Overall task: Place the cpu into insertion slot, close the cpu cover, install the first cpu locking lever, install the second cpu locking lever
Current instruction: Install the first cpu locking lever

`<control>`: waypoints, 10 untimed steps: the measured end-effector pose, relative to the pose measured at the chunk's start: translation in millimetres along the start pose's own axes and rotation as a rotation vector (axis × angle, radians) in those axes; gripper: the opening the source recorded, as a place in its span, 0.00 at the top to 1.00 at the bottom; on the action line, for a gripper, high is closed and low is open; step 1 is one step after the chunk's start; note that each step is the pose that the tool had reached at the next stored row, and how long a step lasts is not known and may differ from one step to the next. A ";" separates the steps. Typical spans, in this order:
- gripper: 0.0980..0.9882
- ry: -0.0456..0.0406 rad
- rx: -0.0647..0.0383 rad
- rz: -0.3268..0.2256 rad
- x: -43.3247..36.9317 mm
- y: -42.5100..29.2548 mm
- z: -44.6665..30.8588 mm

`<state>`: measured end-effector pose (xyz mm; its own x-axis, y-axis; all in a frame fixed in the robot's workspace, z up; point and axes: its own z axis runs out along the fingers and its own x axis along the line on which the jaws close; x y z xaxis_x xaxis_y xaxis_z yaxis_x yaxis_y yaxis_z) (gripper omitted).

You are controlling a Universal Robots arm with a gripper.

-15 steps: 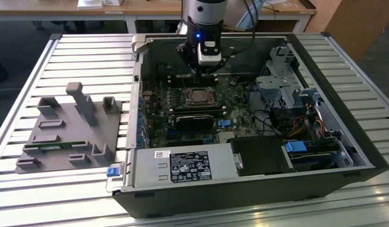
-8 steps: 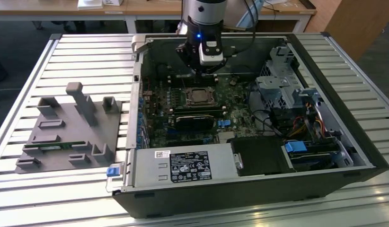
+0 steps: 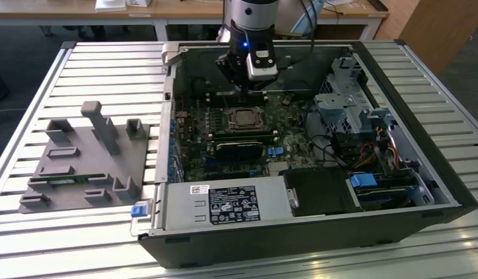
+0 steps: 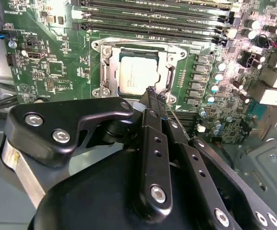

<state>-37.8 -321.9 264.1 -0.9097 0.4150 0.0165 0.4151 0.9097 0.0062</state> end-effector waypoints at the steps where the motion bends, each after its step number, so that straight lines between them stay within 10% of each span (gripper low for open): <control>1: 0.99 0.0001 0.000 -0.007 0.0 0.0 0.0; 10: 0.99 0.0005 0.001 -0.086 0.0 -0.1 0.0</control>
<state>-37.8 -321.9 264.1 -0.9420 0.3351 0.0165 0.3352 0.9421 0.0062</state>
